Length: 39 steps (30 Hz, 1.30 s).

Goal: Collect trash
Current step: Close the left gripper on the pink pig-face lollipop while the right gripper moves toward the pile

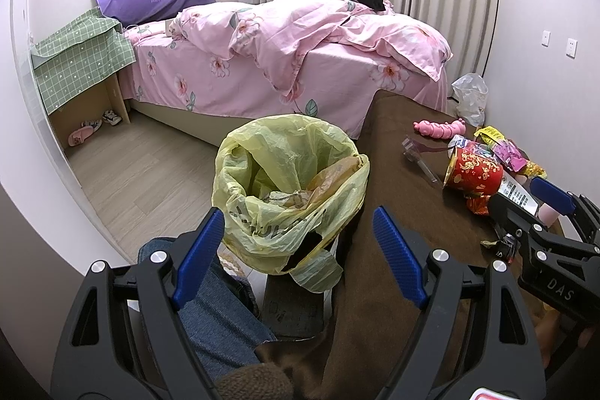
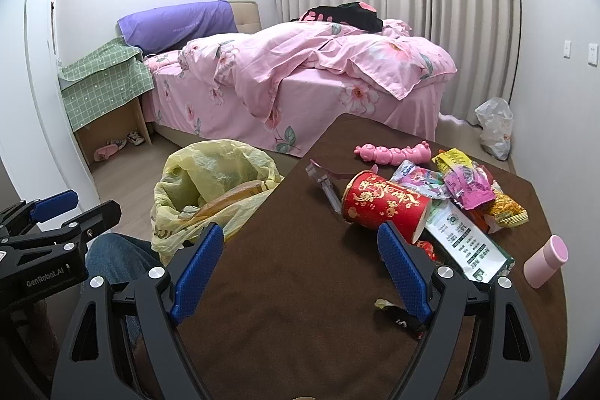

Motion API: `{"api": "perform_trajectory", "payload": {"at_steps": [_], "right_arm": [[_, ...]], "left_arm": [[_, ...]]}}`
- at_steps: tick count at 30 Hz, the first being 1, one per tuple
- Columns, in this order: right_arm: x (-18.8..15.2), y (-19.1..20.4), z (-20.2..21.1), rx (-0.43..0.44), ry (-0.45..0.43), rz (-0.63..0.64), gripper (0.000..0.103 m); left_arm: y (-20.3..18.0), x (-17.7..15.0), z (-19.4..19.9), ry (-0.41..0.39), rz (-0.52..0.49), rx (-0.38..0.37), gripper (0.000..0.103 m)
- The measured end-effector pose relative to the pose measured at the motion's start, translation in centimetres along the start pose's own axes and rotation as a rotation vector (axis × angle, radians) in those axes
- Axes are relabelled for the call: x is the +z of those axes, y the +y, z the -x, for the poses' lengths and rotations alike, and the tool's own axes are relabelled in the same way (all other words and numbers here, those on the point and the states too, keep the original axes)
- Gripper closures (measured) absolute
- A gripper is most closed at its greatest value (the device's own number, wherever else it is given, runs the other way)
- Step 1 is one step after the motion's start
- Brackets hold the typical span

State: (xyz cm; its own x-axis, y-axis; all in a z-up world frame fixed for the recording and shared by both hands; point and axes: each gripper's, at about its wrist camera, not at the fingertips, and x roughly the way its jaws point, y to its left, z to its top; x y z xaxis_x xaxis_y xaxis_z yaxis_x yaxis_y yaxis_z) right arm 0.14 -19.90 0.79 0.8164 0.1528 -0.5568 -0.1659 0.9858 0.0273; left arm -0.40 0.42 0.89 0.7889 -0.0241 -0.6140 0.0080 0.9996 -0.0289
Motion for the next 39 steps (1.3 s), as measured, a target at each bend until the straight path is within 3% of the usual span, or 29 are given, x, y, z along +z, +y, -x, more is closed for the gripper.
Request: {"api": "perform_trajectory", "payload": {"at_steps": [5,13,17,20,23,29,34,39], "right_arm": [[0.0,-2.3,0.2,-0.042,-0.018,-0.029,0.022],[-0.5,-9.2,0.4,-0.148,-0.020,-0.102,0.022],[-1.7,-12.8,0.6,-0.208,-0.004,-0.130,0.022],[-2.8,-15.0,0.6,-0.245,0.019,-0.144,0.022],[-3.9,-16.6,0.1,-0.246,0.052,-0.166,0.022],[-5.6,-16.9,-2.1,-0.206,0.127,-0.153,0.022],[-6.1,-16.4,-2.9,-0.187,0.147,-0.159,0.022],[-6.2,-16.6,-3.4,-0.183,0.160,-0.176,0.022]], "left_arm": [[-0.8,1.0,-0.9,-0.013,-0.017,-0.038,0.025],[-4.1,2.1,-4.5,0.004,-0.069,-0.180,0.025],[-6.1,2.1,-7.5,0.070,-0.069,-0.295,0.025],[-8.0,2.3,-9.5,0.069,-0.103,-0.337,0.023],[-9.4,3.2,-11.7,0.082,-0.135,-0.354,0.022],[-10.5,6.6,-16.9,0.195,-0.082,-0.433,0.022],[-11.5,9.0,-20.6,0.224,-0.036,-0.454,0.034],[-11.3,9.5,-24.0,0.304,0.065,-0.448,0.048]]}}
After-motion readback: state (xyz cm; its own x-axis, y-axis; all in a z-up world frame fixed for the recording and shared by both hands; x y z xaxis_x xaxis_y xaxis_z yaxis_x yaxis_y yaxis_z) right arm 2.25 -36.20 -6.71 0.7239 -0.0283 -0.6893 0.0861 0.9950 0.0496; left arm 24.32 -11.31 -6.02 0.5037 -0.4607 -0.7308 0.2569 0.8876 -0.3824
